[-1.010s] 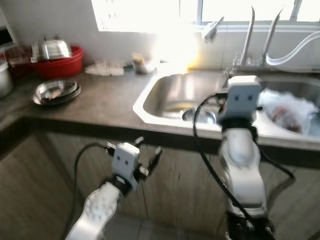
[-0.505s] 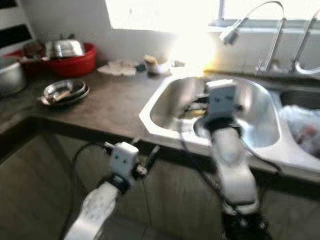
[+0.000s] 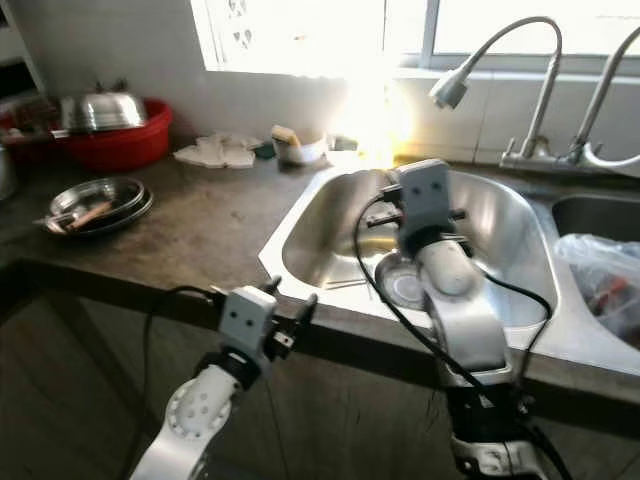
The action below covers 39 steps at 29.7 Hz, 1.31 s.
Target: Kitchen organization
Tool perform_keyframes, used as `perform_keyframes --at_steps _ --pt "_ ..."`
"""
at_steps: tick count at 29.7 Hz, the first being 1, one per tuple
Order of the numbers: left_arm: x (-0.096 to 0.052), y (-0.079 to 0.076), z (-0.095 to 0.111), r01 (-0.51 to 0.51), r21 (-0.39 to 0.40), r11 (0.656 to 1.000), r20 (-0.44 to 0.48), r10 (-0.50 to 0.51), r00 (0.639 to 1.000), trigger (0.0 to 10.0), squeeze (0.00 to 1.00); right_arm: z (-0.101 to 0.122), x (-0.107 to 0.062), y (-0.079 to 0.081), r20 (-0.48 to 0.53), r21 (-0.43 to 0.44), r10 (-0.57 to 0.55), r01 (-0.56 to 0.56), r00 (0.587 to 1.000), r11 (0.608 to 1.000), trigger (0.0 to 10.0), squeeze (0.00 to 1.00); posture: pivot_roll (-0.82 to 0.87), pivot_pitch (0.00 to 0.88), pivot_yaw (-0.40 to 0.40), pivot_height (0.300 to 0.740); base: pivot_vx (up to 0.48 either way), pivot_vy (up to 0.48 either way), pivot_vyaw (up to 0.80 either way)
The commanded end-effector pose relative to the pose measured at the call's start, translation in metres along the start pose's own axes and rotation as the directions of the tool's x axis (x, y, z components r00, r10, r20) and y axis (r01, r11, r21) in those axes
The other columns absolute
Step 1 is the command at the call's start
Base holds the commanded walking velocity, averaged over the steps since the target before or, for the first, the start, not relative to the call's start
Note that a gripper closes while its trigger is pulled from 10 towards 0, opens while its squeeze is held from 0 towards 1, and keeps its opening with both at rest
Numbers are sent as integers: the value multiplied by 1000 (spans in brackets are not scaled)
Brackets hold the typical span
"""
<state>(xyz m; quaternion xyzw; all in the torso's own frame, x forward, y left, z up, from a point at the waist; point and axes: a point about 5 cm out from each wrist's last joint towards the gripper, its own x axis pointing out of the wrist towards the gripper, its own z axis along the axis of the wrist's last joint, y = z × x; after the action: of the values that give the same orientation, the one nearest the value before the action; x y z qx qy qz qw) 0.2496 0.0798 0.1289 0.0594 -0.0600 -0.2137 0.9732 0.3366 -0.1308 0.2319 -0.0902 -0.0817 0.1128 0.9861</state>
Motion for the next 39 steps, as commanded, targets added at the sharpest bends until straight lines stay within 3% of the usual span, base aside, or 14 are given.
perform_keyframes --at_steps 1,8,11,15,23,24,25,39 --pt "2 -6 2 23 0 1000 8 -23 1000 10000 0 -9 4 -6 -64 13 15 -14 998 1000 10000 0 111 0 -30 740 0 0 0" --pt "-1 -5 3 23 2 1000 6 -23 1000 10000 0 -32 18 10 -237 85 162 -146 958 986 10000 0 116 0 -30 740 0 0 0" --pt "-1 -5 3 23 2 1000 4 -23 1000 10000 0 -36 20 12 -258 83 173 -157 950 984 10000 0 116 0 -30 740 0 0 0" --pt "-2 -7 2 22 1 1000 0 -22 1000 10000 0 -56 27 29 -346 148 255 -216 903 965 10000 0 122 0 -34 740 0 0 0" --pt "-5 -7 1 14 5 1000 -11 -13 1000 10000 0 -62 31 37 -361 120 272 -245 892 962 10000 0 130 6 -42 740 0 0 0" --pt "-5 -6 1 13 4 1000 -11 -13 1000 10000 0 -63 30 38 -360 125 278 -250 891 960 10000 353 130 6 -41 740 0 0 0" --pt "-5 -7 1 12 4 1000 -11 -12 1000 10000 0 -63 30 39 -357 124 281 -253 891 959 10000 1000 127 8 -42 740 0 0 0" --pt "-3 -8 2 14 2 1000 -8 -14 1000 10000 0 -54 18 32 -259 163 232 -195 938 967 10000 1000 116 1 -33 740 0 0 0"
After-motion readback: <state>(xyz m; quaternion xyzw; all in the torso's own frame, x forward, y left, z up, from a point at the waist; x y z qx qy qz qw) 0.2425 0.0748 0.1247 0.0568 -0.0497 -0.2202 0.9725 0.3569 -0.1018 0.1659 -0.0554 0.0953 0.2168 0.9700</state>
